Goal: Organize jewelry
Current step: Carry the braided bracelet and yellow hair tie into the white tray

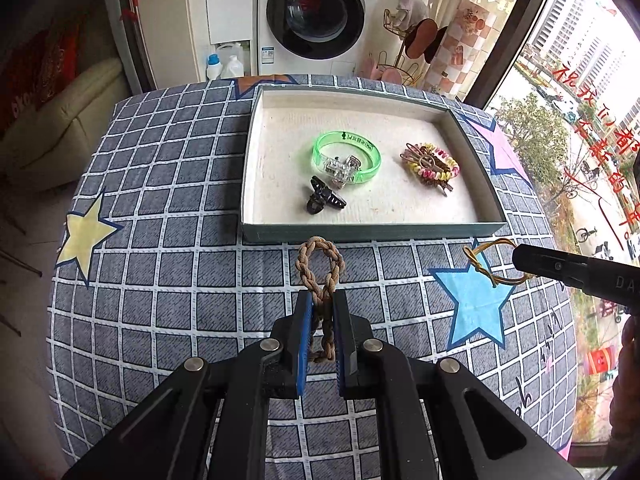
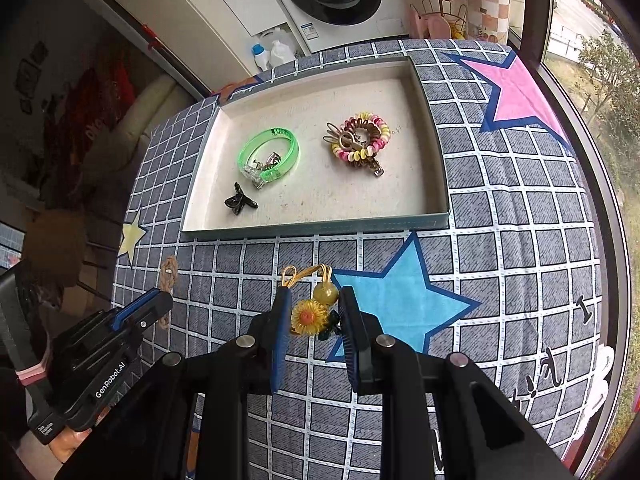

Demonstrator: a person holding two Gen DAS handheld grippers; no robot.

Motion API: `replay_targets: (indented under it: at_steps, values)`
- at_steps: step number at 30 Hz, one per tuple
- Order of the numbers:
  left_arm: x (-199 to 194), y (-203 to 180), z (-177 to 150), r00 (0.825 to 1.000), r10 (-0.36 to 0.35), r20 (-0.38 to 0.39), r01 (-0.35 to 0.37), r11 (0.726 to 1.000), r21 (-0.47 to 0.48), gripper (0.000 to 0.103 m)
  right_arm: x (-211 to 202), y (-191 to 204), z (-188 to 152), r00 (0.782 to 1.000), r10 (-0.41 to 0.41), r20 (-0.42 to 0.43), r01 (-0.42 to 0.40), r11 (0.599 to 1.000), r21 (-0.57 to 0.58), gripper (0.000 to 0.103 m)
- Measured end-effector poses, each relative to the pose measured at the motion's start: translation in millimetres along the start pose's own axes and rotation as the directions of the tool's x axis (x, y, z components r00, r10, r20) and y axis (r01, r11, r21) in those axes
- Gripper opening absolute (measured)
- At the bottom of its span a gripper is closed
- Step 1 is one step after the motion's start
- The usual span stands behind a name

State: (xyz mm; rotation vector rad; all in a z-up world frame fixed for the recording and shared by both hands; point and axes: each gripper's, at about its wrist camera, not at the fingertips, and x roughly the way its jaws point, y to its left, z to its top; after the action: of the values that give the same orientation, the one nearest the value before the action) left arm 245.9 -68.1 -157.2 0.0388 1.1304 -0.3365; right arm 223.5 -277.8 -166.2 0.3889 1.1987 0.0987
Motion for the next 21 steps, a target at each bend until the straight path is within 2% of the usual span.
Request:
replay_targets:
  at_steps: [9, 21]
  values:
    - [11.3, -1.1, 39.0, 0.999, 0.000, 0.036, 0.000, 1.000, -0.012, 0.023, 5.5, -5.5, 37.1, 0.999, 0.012, 0.033, -0.012, 1.000, 0.019, 0.026]
    - [58.1, -17.2, 82.4, 0.998, 0.055, 0.044, -0.056, 0.998, 0.016, 0.023, 49.9, -14.9, 77.2, 1.000, -0.017, 0.019, 0.017, 0.999, 0.036, 0.026]
